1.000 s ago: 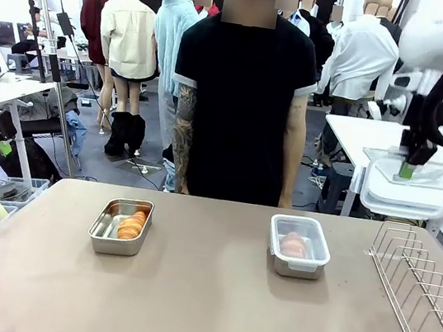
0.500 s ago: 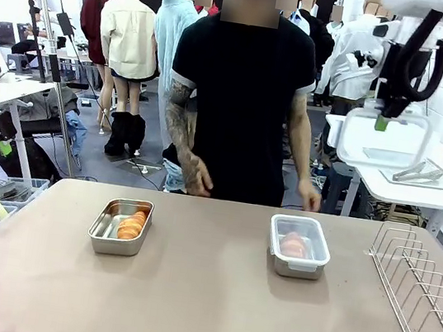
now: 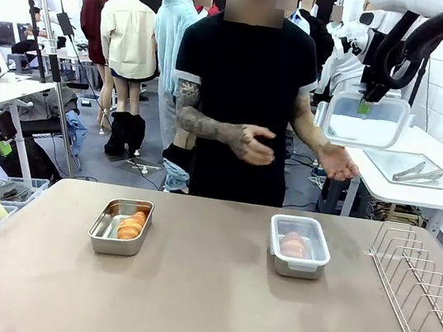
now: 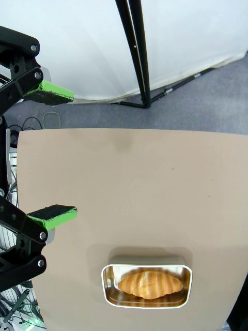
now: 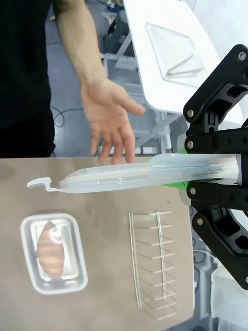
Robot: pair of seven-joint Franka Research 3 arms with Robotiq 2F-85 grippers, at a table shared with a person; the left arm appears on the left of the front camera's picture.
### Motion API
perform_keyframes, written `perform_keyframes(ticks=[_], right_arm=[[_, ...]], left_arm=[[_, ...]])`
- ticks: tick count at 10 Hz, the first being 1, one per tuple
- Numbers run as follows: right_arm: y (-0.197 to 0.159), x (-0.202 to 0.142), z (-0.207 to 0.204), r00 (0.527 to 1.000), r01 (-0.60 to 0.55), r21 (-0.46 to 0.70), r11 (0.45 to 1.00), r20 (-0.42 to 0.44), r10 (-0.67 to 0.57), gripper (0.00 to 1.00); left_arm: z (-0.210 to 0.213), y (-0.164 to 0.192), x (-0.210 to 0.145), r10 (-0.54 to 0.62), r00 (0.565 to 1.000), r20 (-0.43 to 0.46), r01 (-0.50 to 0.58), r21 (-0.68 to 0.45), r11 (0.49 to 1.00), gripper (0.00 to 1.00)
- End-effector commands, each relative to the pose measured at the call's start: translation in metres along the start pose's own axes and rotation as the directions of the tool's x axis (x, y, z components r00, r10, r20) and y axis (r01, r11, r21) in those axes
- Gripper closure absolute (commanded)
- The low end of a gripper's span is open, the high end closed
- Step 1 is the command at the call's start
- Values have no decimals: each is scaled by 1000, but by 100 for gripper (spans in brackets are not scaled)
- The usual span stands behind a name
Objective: Place the bread in airtight containers.
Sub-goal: Release when the human grabs the Airtight Container lid.
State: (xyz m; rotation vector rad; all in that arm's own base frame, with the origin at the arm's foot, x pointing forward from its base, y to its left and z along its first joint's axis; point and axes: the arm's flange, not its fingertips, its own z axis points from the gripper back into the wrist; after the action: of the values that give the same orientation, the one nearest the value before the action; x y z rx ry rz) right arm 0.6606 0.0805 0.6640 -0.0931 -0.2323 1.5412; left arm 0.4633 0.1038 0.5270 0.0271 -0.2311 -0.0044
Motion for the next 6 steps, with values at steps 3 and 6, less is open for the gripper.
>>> perform_keyframes(ticks=[3,6], right_arm=[[0,0,0,1000,0,0,1000,0,0,100],[0,0,0,1000,0,0,1000,0,0,100]], left_arm=[[2,0,-1,16,1000,-2,-16,16,1000,0],[2,0,-1,16,1000,-2,-16,16,1000,0]])
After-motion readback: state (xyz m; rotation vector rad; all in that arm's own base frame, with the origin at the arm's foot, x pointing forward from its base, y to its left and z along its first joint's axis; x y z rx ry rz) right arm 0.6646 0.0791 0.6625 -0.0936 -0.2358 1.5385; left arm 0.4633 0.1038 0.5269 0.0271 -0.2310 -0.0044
